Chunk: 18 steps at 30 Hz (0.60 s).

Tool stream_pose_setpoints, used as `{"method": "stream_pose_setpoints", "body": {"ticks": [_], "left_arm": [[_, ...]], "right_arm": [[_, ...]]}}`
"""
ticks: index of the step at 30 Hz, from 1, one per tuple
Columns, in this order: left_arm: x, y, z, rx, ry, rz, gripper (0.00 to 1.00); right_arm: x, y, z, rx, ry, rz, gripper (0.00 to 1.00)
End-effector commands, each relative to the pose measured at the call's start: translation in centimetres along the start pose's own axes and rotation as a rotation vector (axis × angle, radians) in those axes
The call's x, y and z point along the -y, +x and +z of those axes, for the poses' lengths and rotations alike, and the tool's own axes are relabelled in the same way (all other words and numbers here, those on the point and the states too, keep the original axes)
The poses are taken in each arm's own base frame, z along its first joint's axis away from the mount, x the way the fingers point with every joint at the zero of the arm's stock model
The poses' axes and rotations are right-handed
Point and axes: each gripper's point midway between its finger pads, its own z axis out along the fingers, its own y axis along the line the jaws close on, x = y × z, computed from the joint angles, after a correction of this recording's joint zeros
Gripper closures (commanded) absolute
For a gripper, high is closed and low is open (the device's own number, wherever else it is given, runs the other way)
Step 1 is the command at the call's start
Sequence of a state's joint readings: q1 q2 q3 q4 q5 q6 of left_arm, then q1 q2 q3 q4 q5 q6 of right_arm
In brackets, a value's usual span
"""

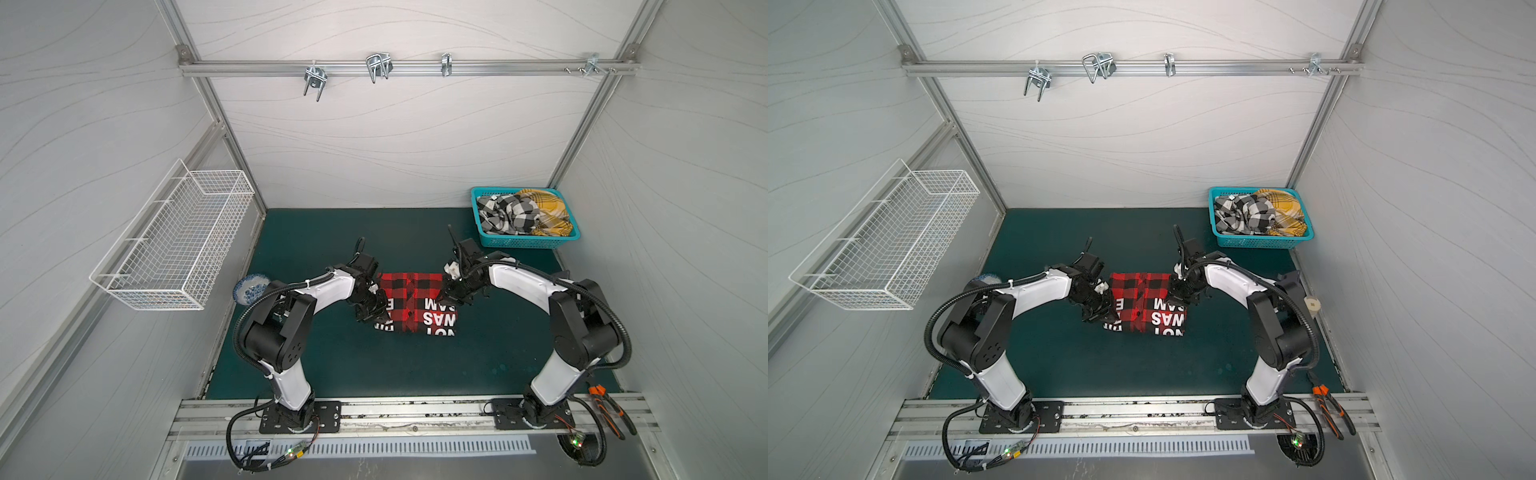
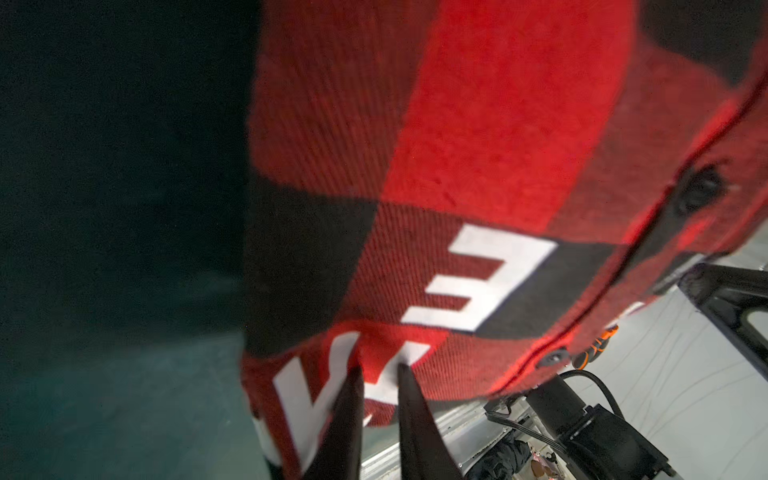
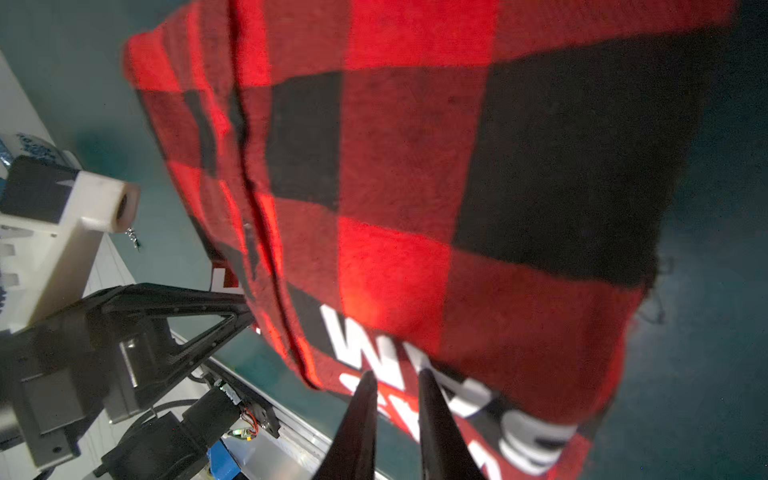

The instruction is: Fold and stack the long sleeve shirts

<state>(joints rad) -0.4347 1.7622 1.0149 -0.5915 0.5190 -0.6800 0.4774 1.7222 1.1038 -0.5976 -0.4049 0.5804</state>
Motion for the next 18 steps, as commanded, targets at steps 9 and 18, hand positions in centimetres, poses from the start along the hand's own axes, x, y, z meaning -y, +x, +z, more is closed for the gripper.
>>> {"method": "stream_pose_setpoints", "body": {"ticks": [9, 18], "left_arm": [[0.4, -0.4, -0.5, 0.020, 0.002, 0.013, 0.75], [0.5, -1.0, -5.6, 0.105, 0.048, -0.005, 0.67]], "right_arm": [[4.3, 0.7, 0.3, -0.003, 0.096, 0.057, 0.80], [1.8, 0.7, -4.9, 0.094, 0.084, -0.026, 0.37]]}}
